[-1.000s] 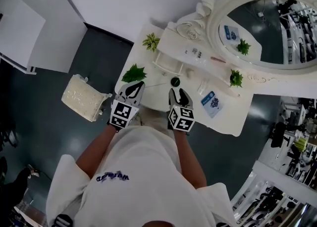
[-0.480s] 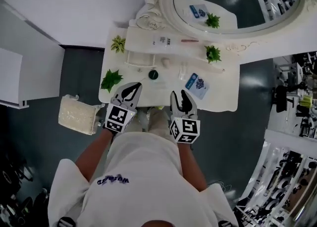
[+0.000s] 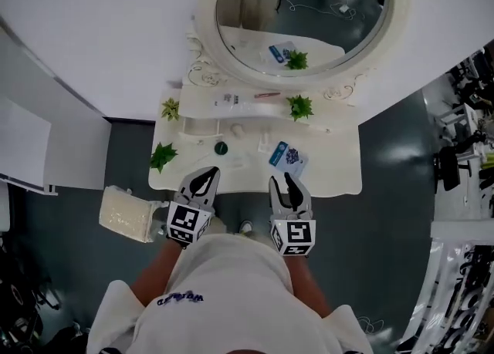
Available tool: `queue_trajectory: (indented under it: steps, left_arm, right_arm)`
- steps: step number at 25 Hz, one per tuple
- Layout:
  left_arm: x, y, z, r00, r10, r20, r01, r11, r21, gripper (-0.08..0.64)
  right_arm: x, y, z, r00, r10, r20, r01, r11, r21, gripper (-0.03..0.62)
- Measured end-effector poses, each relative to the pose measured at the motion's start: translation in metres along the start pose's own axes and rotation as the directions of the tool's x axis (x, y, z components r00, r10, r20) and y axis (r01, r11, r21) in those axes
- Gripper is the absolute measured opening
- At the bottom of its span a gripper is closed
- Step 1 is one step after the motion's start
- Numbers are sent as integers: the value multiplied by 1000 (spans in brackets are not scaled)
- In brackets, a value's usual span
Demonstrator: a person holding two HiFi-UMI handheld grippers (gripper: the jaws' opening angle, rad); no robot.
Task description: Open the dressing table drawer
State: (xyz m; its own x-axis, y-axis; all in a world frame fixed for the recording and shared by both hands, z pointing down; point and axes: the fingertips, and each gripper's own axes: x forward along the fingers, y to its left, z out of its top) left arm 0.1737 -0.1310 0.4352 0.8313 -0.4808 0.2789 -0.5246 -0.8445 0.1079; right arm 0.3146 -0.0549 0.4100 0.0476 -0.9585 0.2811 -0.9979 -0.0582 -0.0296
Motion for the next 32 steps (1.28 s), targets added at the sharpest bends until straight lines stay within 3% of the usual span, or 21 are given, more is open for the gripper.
queue_trajectory:
  steps: [4, 8, 13, 16, 27, 32]
  left_arm:
    - [-6, -50, 15, 999, 27, 38, -29, 998, 57, 11]
    - [-14, -88, 32, 994, 48, 96, -52, 998, 46, 11]
    - [-30, -112, 34, 992, 77, 105, -85, 994, 75, 11]
    - [-29, -122, 33, 991, 90, 104, -97, 993, 69, 11]
    - [-25, -142, 49, 987, 62, 148, -79, 991, 111, 9]
    - [-28, -144, 44, 990, 72, 121, -89, 986, 141, 9]
  right_arm:
    - [-41, -25, 6, 999, 9, 37, -6, 998, -59, 138]
    - [-72, -42, 7, 997, 42, 69, -39, 998, -45, 103]
    - [-90, -33, 8, 983, 148, 110, -147, 989, -19, 60]
    - [-97, -41, 16, 976, 169, 136, -169, 985, -10, 41]
    - [-122, -70, 29, 977, 91, 195, -96, 995, 17, 11]
    - [-129, -66, 32, 973, 89, 214, -97, 995, 28, 11]
